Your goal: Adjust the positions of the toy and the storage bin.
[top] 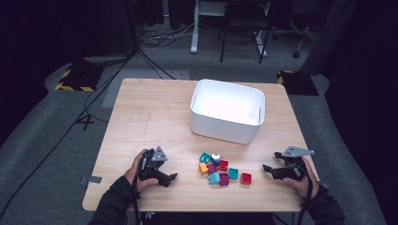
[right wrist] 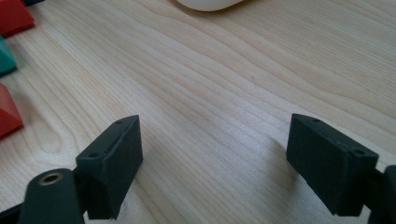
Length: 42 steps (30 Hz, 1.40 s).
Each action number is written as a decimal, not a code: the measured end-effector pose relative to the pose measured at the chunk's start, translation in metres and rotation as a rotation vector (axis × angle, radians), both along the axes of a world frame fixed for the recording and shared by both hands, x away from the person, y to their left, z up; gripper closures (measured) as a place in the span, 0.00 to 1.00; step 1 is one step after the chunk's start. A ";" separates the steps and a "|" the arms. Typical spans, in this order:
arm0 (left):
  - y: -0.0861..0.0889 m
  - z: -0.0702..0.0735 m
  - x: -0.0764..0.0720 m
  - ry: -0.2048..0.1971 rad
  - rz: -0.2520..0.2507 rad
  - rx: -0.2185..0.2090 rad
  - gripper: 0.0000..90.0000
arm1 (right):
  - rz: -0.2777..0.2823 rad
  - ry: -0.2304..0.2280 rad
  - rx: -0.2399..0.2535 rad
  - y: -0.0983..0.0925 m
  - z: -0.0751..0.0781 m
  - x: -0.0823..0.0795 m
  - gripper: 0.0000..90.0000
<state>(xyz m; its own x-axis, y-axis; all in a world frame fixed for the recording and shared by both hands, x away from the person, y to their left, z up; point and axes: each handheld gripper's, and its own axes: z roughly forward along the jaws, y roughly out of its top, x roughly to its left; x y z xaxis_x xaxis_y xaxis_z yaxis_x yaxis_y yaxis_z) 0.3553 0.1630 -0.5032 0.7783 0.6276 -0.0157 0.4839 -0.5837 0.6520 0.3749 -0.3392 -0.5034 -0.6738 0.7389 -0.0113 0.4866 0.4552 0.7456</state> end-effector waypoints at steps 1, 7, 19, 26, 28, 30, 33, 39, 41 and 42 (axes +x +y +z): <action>0.000 0.000 0.000 0.000 0.000 0.000 0.00 | 0.000 0.000 0.000 0.000 0.000 0.000 0.21; 0.000 0.000 0.000 0.004 0.001 0.001 0.00 | 0.000 0.000 0.000 0.000 0.000 0.000 0.21; 0.001 0.000 -0.001 0.015 -0.002 -0.004 0.00 | -0.045 -0.057 -0.023 0.001 0.003 -0.002 0.33; 0.002 0.000 -0.001 0.017 -0.007 -0.007 0.00 | -0.056 -0.091 0.024 0.007 0.011 0.006 0.34; 0.002 -0.001 -0.001 0.016 -0.009 -0.007 0.00 | -0.043 -0.097 0.049 0.012 0.017 0.007 0.36; 0.002 0.000 -0.001 0.017 -0.009 -0.007 0.00 | -0.032 -0.117 0.053 0.019 0.026 0.010 0.36; 0.002 0.000 -0.001 0.015 -0.012 -0.004 0.00 | -0.039 -0.152 0.050 0.028 0.038 0.017 0.37; 0.002 0.000 -0.001 0.012 -0.017 -0.006 0.00 | -0.054 -0.166 0.062 0.040 0.050 0.037 0.37; 0.002 -0.001 -0.001 0.014 -0.016 -0.008 0.00 | -0.057 -0.165 0.077 0.042 0.052 0.043 0.38; 0.002 -0.001 -0.001 0.014 -0.016 -0.008 0.00 | -0.057 -0.165 0.077 0.042 0.052 0.043 0.38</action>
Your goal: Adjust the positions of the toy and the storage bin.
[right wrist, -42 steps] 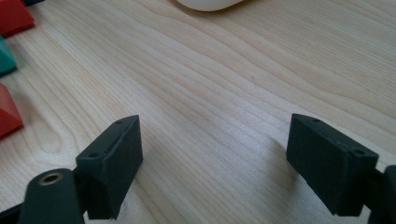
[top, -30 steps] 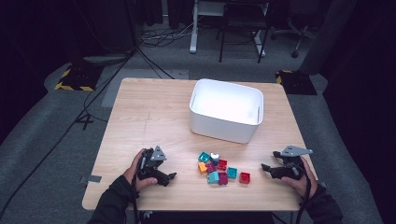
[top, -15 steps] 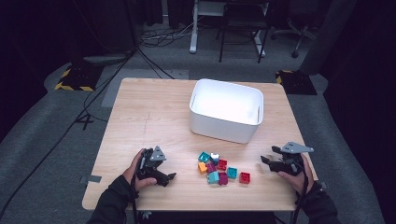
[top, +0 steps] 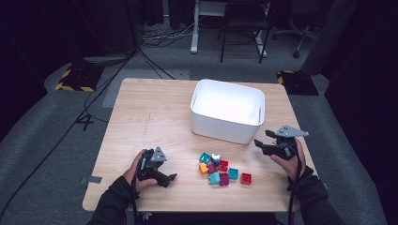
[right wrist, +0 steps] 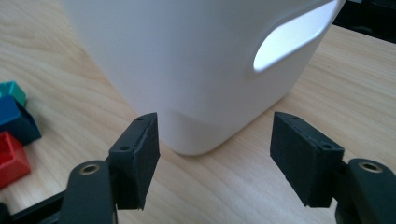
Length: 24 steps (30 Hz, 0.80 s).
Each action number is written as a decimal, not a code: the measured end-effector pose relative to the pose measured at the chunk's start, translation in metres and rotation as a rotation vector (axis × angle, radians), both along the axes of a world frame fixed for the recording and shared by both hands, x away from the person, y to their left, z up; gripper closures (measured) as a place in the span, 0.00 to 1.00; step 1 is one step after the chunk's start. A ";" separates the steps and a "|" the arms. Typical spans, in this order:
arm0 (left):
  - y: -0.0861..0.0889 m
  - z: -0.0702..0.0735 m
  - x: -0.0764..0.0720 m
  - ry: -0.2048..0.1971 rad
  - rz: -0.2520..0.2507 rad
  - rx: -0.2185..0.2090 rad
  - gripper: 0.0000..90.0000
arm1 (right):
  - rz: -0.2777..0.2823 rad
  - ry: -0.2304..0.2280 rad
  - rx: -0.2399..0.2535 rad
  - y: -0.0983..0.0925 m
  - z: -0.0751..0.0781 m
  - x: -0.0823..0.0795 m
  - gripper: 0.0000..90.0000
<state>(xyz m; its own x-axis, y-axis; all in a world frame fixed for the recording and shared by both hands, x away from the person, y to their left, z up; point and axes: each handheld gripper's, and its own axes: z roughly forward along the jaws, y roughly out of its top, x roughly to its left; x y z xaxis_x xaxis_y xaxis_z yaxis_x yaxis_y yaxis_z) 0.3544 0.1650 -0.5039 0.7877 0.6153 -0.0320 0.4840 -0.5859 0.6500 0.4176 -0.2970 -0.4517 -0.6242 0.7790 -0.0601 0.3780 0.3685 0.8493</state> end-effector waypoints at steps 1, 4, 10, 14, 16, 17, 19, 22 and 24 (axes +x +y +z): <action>0.000 0.000 0.000 0.000 0.000 0.001 0.00 | 0.000 -0.013 0.005 0.002 0.002 0.003 0.39; 0.000 0.000 0.000 -0.003 -0.001 0.003 0.00 | -0.012 -0.038 -0.012 0.007 0.007 0.006 0.40; 0.000 0.000 0.000 0.000 0.000 0.001 0.00 | -0.018 -0.060 -0.033 0.011 0.013 0.012 0.43; 0.000 0.000 0.000 0.002 0.002 0.004 0.00 | -0.038 -0.047 -0.009 0.009 0.015 0.019 0.42; 0.000 0.000 0.000 -0.002 -0.002 0.002 0.00 | -0.053 -0.053 -0.015 0.008 0.015 0.021 0.42; 0.000 0.000 0.000 -0.002 -0.002 0.002 0.00 | -0.053 -0.053 -0.015 0.008 0.015 0.021 0.42; 0.000 0.000 0.000 -0.002 0.000 0.004 0.00 | -0.074 -0.028 -0.003 0.005 0.016 0.026 0.44; 0.000 0.000 0.000 0.003 -0.001 -0.001 0.00 | -0.030 0.002 0.028 -0.001 0.018 0.020 0.46; 0.000 0.000 -0.001 0.003 0.006 0.003 0.00 | 0.005 0.007 0.045 -0.005 0.017 0.009 0.45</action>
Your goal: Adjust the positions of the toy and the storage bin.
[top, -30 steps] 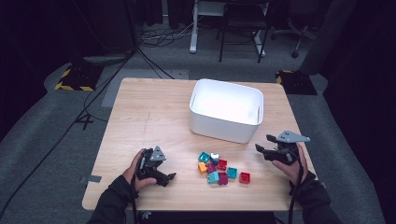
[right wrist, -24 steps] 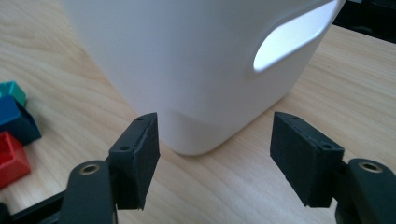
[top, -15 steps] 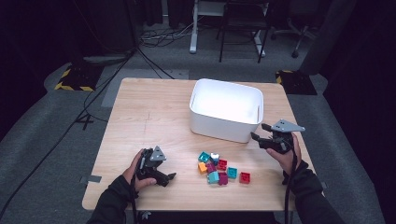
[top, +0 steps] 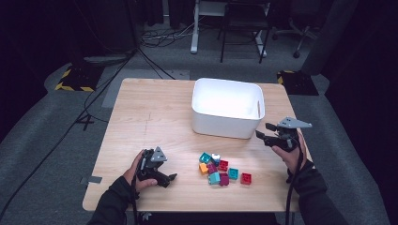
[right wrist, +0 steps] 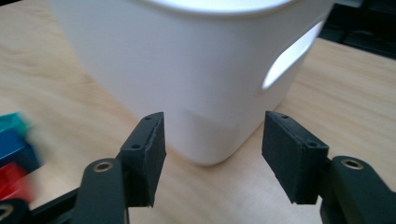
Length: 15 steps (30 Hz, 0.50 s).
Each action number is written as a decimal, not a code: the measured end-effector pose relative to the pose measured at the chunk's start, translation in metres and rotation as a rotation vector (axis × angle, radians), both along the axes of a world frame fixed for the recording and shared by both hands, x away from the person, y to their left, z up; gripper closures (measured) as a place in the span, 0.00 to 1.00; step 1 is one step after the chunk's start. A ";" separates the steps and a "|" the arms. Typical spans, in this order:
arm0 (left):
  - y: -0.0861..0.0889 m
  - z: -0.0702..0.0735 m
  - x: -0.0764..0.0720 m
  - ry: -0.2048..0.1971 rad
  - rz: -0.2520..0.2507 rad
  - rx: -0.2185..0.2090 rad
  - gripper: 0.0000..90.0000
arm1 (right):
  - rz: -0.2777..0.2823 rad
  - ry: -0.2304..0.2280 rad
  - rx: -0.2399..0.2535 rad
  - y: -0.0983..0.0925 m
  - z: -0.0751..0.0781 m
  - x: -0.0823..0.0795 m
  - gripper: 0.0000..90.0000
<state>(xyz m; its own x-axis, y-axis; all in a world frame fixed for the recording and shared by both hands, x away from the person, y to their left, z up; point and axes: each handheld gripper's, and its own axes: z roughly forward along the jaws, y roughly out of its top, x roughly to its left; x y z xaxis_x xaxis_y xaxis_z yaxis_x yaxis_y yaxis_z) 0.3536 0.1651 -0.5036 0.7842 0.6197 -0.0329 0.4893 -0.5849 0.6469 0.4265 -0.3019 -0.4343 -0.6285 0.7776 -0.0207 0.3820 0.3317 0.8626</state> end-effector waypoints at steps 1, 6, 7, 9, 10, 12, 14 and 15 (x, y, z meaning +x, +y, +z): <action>0.000 0.000 0.000 0.000 0.000 0.000 0.00 | 0.000 0.000 0.000 0.000 0.000 0.000 0.45; 0.000 0.000 0.000 -0.021 0.011 0.007 0.00 | 0.173 0.044 -0.046 -0.004 -0.013 -0.050 0.42; -0.001 0.001 -0.002 -0.026 0.027 0.015 0.01 | 0.202 0.051 -0.042 -0.005 -0.015 -0.059 0.42; -0.002 0.000 -0.003 -0.021 0.031 0.008 0.01 | 0.225 0.061 -0.037 -0.006 -0.018 -0.067 0.43; -0.003 0.000 -0.003 -0.019 0.028 0.003 0.01 | 0.266 0.079 -0.060 -0.006 -0.025 -0.081 0.47; -0.003 0.001 -0.003 -0.018 0.023 0.010 0.01 | 0.287 0.087 -0.070 -0.005 -0.028 -0.087 0.54; -0.006 0.000 -0.005 -0.018 0.033 0.001 0.01 | 0.341 0.121 -0.099 -0.001 -0.036 -0.099 0.66; -0.006 0.000 -0.005 -0.018 0.033 0.001 0.01 | 0.351 0.130 -0.111 0.001 -0.039 -0.101 0.66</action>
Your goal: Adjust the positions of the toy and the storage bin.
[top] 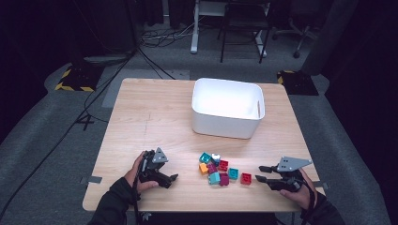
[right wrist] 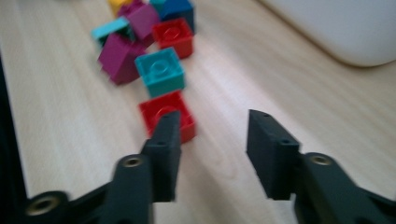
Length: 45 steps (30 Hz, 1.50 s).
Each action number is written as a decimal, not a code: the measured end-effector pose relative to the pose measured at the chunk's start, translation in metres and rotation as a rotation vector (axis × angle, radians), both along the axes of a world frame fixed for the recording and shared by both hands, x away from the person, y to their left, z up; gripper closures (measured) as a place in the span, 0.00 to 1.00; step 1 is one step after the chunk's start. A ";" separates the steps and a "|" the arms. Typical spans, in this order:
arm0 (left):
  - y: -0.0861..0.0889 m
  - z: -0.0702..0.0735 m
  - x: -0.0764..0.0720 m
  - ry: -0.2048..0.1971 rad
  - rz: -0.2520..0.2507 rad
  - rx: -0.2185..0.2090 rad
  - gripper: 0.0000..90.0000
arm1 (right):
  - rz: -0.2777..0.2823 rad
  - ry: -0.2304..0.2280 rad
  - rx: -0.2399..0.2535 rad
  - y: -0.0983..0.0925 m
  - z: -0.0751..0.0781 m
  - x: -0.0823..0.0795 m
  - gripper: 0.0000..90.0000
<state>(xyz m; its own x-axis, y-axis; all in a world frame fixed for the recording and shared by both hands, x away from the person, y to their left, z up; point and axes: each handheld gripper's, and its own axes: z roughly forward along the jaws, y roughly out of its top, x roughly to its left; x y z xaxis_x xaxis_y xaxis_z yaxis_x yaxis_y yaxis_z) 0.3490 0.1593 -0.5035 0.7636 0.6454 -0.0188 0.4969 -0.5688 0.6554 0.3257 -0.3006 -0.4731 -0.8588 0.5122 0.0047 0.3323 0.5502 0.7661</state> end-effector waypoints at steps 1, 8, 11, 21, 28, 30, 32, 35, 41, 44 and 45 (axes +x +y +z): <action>-0.002 0.000 -0.001 0.006 0.002 0.003 0.01 | 0.012 0.005 -0.004 0.002 -0.002 -0.002 0.67; -0.006 0.001 -0.003 -0.001 -0.008 0.004 0.03 | 0.021 0.042 -0.003 0.009 -0.013 0.000 0.68; -0.009 0.000 -0.003 -0.006 -0.011 0.002 0.03 | 0.009 0.046 -0.034 0.022 -0.018 0.003 0.73; -0.047 0.000 -0.008 0.012 -0.036 0.001 0.01 | -0.027 0.035 -0.016 0.062 -0.023 0.015 0.64; -0.072 0.001 -0.012 -0.003 -0.043 0.002 0.01 | -0.046 -0.007 -0.002 0.059 -0.018 0.018 0.53; -0.079 0.000 -0.014 0.001 -0.052 -0.005 0.01 | -0.046 -0.004 0.004 0.047 -0.018 0.019 0.49; -0.085 0.001 -0.015 0.006 -0.071 0.001 0.01 | -0.060 0.000 0.006 0.040 -0.018 0.019 0.48; -0.099 0.001 -0.015 0.000 -0.094 0.000 0.01 | -0.131 0.038 0.004 0.013 -0.024 0.025 0.43; -0.122 0.000 -0.008 0.000 -0.098 -0.009 0.01 | -0.181 0.044 0.038 0.000 -0.022 0.033 0.41; -0.131 0.001 0.000 0.004 -0.111 -0.008 0.01 | -0.182 0.062 0.052 -0.006 -0.024 0.036 0.40; -0.131 0.001 0.000 0.004 -0.111 -0.008 0.01 | -0.182 0.062 0.052 -0.006 -0.024 0.036 0.40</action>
<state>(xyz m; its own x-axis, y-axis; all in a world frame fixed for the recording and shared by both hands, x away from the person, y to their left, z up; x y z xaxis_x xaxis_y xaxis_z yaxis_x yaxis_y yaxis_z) 0.3494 0.0285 -0.5028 0.8301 0.5570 -0.0272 0.4342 -0.6149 0.6583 0.3613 -0.3067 -0.4970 -0.7492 0.6568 0.0854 0.4705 0.4369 0.7667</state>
